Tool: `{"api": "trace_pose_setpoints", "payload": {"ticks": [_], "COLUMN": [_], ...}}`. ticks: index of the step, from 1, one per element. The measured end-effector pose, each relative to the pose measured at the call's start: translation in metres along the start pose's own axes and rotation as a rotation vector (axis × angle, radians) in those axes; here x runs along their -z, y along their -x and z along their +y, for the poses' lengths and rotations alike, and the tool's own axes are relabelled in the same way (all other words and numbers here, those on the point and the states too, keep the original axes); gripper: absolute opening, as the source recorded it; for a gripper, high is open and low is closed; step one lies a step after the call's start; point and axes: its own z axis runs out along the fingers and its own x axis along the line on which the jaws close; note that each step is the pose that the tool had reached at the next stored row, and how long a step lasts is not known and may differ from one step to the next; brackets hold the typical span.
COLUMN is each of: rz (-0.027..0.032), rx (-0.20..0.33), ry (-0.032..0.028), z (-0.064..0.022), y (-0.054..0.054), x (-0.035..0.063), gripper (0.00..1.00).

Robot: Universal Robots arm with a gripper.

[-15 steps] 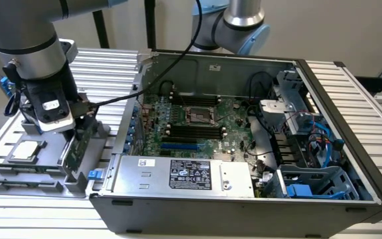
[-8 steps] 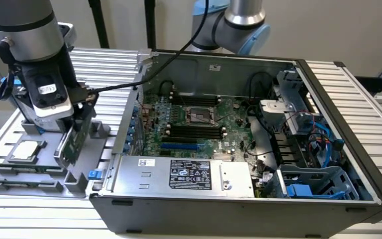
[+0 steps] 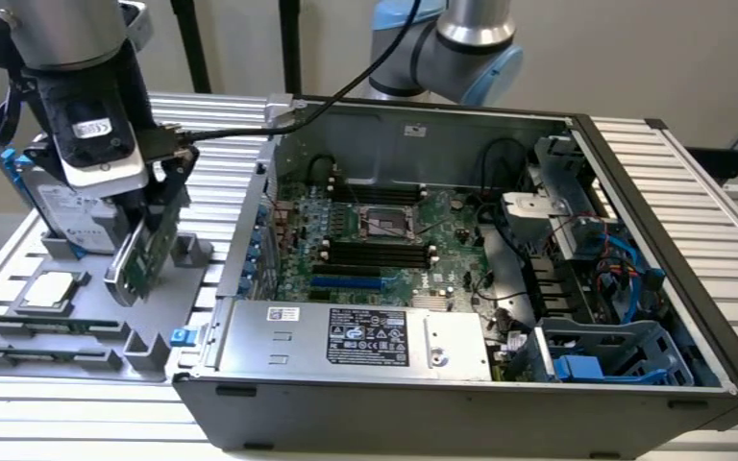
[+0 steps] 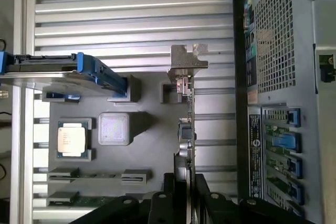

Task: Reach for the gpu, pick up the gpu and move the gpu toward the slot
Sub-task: 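Pick up the gpu and move the gpu toward the slot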

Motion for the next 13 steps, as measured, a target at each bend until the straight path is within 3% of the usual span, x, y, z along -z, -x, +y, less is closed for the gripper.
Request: {"api": "trace_pose_setpoints", "payload": {"ticks": [13], "rz": [0.0061], "rx": [0.001], "ry": [0.0030], "z": [0.0011], "y": [0.036], "x": [0.0606], "gripper": [0.26]}}
